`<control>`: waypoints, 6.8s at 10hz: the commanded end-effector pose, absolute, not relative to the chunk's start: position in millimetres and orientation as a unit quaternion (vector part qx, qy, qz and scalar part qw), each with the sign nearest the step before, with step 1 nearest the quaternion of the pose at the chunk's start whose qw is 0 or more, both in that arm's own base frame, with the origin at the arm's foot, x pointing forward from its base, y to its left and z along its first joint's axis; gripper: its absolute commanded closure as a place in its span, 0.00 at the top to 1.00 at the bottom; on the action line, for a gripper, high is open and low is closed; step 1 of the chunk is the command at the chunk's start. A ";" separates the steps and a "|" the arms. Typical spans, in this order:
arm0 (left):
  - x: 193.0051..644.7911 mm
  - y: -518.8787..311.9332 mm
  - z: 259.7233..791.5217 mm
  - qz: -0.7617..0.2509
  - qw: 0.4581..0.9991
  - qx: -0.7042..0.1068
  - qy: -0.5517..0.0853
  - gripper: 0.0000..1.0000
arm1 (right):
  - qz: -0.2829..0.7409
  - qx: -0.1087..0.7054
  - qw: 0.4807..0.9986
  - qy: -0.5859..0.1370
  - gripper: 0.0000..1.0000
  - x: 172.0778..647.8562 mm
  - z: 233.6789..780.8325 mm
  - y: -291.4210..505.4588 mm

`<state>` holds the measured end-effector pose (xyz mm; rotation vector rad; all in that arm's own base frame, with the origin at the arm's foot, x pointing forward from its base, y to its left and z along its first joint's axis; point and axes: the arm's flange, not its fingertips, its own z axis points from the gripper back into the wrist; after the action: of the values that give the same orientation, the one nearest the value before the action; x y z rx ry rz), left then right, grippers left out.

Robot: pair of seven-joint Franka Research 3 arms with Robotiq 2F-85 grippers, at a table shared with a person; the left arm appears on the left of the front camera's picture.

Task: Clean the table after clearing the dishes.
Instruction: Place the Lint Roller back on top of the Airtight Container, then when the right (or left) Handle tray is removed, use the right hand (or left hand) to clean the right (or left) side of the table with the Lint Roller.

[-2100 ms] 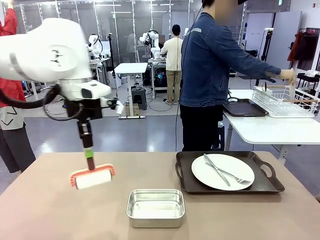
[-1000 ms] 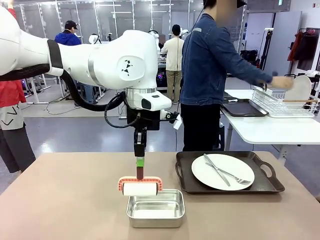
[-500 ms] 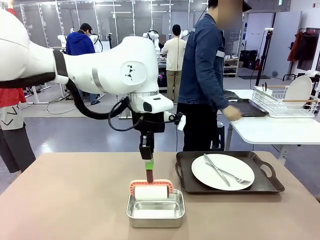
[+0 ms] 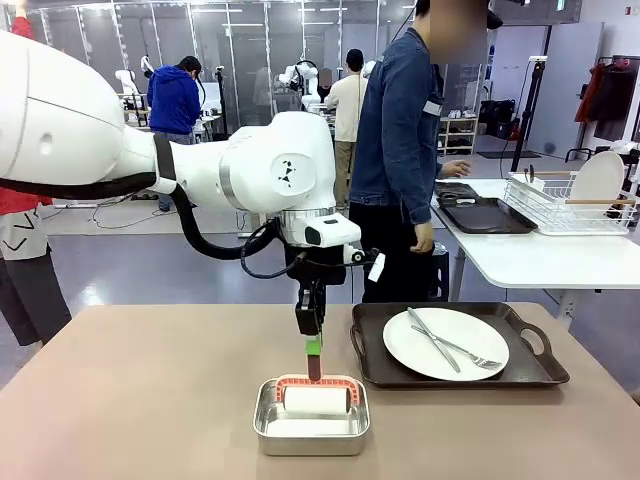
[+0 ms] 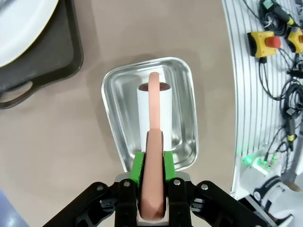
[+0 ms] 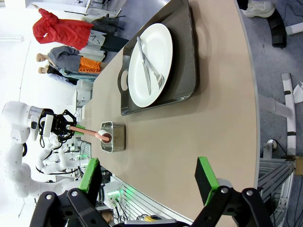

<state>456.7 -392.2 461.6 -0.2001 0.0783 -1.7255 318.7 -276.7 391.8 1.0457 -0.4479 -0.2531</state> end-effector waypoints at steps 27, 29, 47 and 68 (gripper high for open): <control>540.6 -383.5 418.3 -0.701 0.693 -0.132 0.105 1.00 | -0.118 0.497 0.832 -0.215 1.00 316.9 394.1 -276.1; 540.6 -383.5 418.3 -0.701 0.693 -0.132 0.105 1.00 | -0.118 0.497 0.832 -0.215 1.00 316.9 394.1 -276.1; 302.3 189.3 429.0 -0.245 0.741 -0.553 -0.292 1.00 | -0.118 0.497 0.832 -0.215 1.00 316.9 394.1 -276.1; 300.6 258.1 404.1 -0.169 0.792 -0.508 -0.294 1.00 | -0.118 0.497 0.832 -0.215 1.00 316.9 394.1 -276.1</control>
<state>307.1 258.4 401.8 -1.0932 -0.6348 -0.3627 318.5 -276.9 392.2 1.0470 -0.4477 -0.2527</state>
